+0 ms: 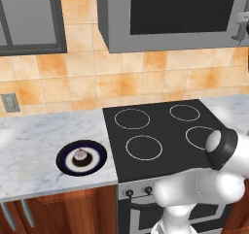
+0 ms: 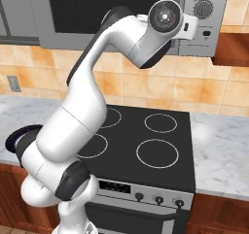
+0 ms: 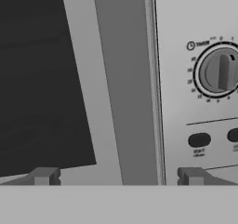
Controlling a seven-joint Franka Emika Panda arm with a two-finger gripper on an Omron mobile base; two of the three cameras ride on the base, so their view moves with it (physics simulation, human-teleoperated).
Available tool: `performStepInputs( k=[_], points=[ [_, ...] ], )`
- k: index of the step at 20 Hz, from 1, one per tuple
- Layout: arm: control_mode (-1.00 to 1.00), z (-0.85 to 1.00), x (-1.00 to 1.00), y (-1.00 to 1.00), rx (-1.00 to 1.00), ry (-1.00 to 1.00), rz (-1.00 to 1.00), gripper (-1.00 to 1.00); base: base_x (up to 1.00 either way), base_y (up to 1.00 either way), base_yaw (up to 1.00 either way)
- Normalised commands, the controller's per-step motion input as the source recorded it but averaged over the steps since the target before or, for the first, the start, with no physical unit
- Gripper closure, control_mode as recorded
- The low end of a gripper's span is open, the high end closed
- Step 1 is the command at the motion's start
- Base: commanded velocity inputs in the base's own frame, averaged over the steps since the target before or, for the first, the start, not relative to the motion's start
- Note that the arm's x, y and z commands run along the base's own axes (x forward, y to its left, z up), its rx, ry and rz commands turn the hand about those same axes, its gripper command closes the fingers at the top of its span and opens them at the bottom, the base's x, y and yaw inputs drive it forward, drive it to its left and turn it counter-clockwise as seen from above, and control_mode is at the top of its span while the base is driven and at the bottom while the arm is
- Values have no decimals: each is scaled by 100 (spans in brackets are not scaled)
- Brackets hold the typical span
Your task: Pick the garlic from the counter and place it in the microwave. Then turn on the microwave.
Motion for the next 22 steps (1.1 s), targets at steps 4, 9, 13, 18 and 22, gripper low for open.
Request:
performStepInputs(
  k=[4,9,13,18,22],
  points=[
    [-100,0,17,-9,0,0,4,-100,0,0,0],
    [-100,0,18,-7,0,0,4,-100,0,0,0],
    [-100,0,17,-8,0,0,3,-100,0,0,0],
    [-100,0,19,-10,0,0,3,-100,0,0,0],
    [-100,0,18,-11,0,0,3,-100,0,0,0]
  ],
)
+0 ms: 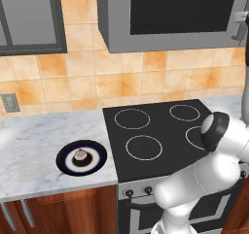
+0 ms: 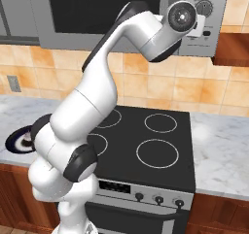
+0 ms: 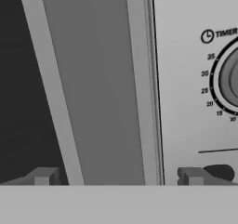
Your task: Pick the garlic from the counter and place it in the microwave. Then turn on the microwave.
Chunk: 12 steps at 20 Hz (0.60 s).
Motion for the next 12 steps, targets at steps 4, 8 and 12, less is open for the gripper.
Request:
performStepInputs(
  k=[4,8,12],
  points=[
    [-100,0,18,-10,0,0,3,-100,0,0,0],
    [-100,0,17,-7,0,0,3,-100,0,0,0],
    [-100,0,16,-4,0,0,3,-100,0,0,0]
  ],
)
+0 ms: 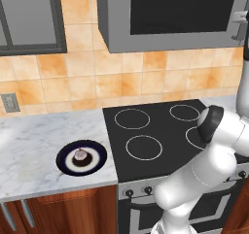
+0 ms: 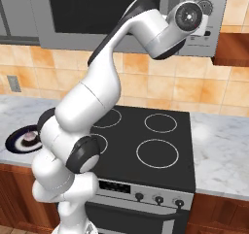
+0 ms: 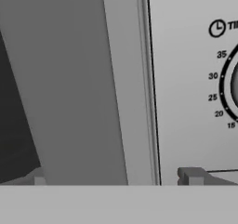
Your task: Pick the garlic from the counter and place it in the microwave. Then turn on the microwave.
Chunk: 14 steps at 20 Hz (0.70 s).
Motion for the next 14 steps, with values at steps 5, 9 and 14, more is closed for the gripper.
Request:
performStepInputs(
  k=[5,9,14],
  points=[
    [-100,0,16,-2,0,0,3,-100,0,0,0],
    [-100,0,2,0,0,2,0,100,0,0,0],
    [-100,0,0,5,0,0,0,100,0,0,0]
  ],
)
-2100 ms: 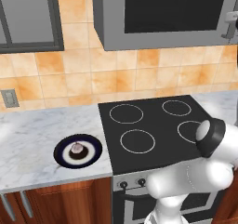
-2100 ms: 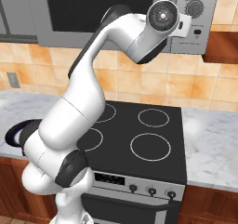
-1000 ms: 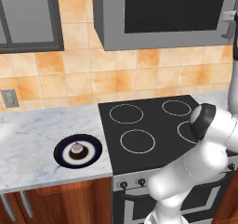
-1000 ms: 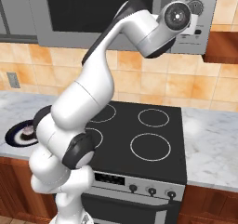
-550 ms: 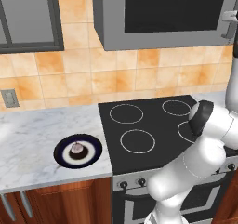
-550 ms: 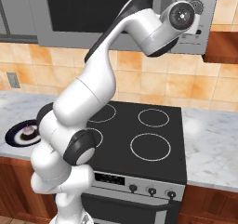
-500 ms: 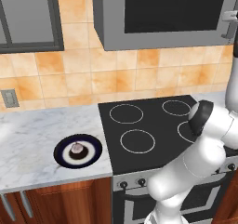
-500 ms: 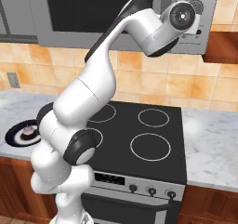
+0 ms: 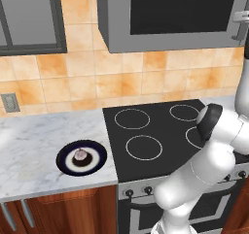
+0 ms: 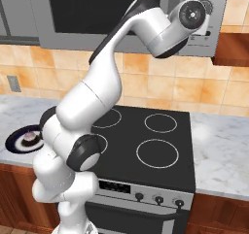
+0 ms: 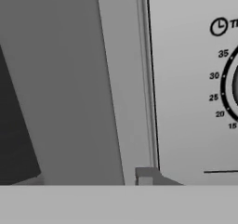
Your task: Pick the garlic from the counter and place it in the microwave. Then turn on the microwave.
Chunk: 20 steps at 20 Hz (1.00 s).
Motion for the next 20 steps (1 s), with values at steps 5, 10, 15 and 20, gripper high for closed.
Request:
performStepInputs(
  k=[5,10,15,20],
  points=[
    [-100,-9,-7,21,-1,-6,-2,100,0,0,0],
    [-100,-1,-40,24,-4,-16,-7,100,0,0,0],
    [-100,9,-51,37,-5,-18,-7,100,0,0,0],
    [-100,28,-55,47,-8,-10,-9,100,0,0,0]
  ],
)
